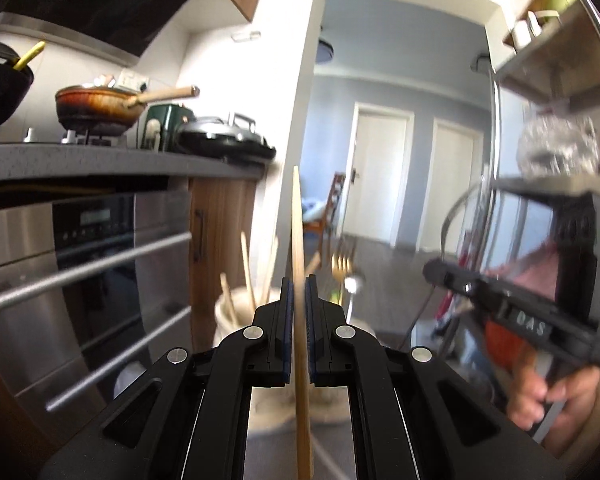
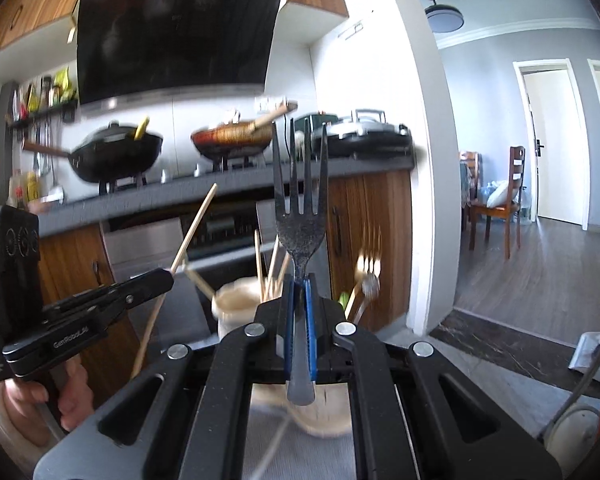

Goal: Organize utensils
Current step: 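Drop the fork into the shorter pot while the left tool drops the chopstick in the taller pot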

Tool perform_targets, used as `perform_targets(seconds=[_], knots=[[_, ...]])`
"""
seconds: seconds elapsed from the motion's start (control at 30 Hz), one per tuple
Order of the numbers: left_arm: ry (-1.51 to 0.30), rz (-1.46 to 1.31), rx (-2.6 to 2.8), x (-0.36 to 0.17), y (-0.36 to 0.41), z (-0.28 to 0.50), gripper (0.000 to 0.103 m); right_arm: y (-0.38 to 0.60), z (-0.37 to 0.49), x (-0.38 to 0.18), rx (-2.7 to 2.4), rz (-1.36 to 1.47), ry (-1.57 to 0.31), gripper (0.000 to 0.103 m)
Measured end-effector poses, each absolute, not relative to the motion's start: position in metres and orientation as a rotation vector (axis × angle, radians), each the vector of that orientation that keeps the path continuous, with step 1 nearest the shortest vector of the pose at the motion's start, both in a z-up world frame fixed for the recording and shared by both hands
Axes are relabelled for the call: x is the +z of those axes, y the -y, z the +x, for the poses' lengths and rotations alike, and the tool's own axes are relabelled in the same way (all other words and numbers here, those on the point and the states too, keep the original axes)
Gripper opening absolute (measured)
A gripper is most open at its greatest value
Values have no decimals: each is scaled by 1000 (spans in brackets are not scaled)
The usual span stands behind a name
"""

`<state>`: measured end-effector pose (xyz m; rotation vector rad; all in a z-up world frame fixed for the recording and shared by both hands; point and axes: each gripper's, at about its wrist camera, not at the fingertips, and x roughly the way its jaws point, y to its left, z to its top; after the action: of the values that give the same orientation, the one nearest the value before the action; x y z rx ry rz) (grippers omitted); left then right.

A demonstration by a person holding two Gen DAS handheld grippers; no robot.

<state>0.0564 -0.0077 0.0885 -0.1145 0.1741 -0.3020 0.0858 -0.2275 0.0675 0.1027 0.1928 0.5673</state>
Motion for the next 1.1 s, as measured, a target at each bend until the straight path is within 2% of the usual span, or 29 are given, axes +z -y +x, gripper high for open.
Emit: perform_targets(seconds=[0.37, 1.1], knots=[[-60, -110, -237, 112, 32, 125, 7, 226, 137, 76, 556, 140, -178, 5], [-62, 52, -167, 74, 50, 150, 7, 213, 173, 35, 568, 101, -319, 5]])
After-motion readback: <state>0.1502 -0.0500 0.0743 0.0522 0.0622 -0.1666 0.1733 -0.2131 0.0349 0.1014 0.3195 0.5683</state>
